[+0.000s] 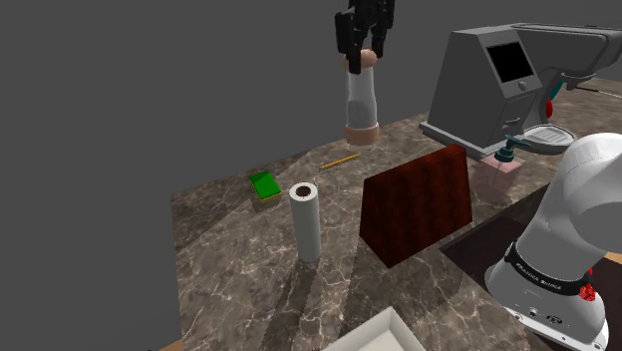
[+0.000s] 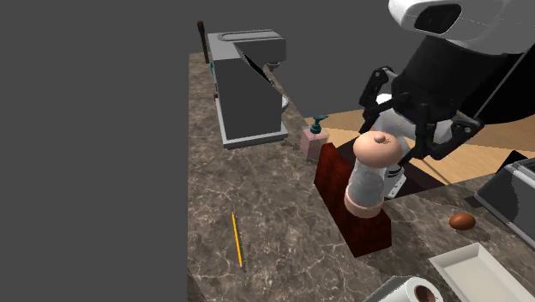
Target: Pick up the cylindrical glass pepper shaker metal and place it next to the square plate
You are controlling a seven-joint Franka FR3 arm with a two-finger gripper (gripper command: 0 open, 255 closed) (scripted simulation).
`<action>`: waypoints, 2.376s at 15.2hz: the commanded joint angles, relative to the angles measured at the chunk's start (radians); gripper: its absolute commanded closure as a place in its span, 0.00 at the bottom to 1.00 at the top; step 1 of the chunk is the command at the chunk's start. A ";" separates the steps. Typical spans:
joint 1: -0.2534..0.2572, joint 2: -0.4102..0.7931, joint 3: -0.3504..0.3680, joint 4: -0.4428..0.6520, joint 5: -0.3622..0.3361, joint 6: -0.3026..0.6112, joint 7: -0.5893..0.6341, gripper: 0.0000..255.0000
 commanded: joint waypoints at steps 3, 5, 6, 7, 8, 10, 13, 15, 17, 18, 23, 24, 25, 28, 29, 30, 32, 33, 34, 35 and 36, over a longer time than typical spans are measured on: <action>0.032 -0.080 0.050 -0.065 0.036 -0.023 0.074 1.00; 0.049 -0.112 0.078 -0.084 0.057 -0.040 0.112 1.00; 0.057 -0.127 0.092 -0.092 0.068 -0.048 0.131 1.00; 0.065 -0.140 0.107 -0.099 0.079 -0.056 0.151 1.00; 0.073 -0.153 0.122 -0.104 0.091 -0.065 0.171 1.00; 0.088 -0.176 0.153 -0.112 0.115 -0.082 0.212 1.00; 0.110 -0.204 0.201 -0.115 0.152 -0.107 0.276 1.00; 0.124 -0.217 0.235 -0.112 0.178 -0.123 0.320 1.00; 0.130 -0.227 0.250 -0.127 0.190 -0.117 0.338 1.00; 0.132 -0.232 0.250 -0.145 0.192 -0.104 0.338 1.00; 0.140 -0.255 0.255 -0.230 0.202 -0.042 0.340 1.00; 0.142 -0.259 0.256 -0.246 0.205 -0.030 0.340 1.00; 0.143 -0.263 0.258 -0.262 0.207 -0.017 0.341 1.00; 0.148 -0.273 0.262 -0.309 0.213 0.020 0.343 1.00; 0.149 -0.276 0.264 -0.325 0.215 0.033 0.343 1.00; 0.151 -0.279 0.266 -0.340 0.217 0.045 0.344 1.00; 0.154 -0.284 0.269 -0.370 0.221 0.070 0.346 1.00; 0.155 -0.286 0.271 -0.385 0.223 0.083 0.347 1.00; 0.156 -0.288 0.273 -0.399 0.225 0.095 0.348 1.00; 0.158 -0.290 0.276 -0.414 0.227 0.108 0.349 1.00; 0.159 -0.291 0.278 -0.428 0.230 0.121 0.350 1.00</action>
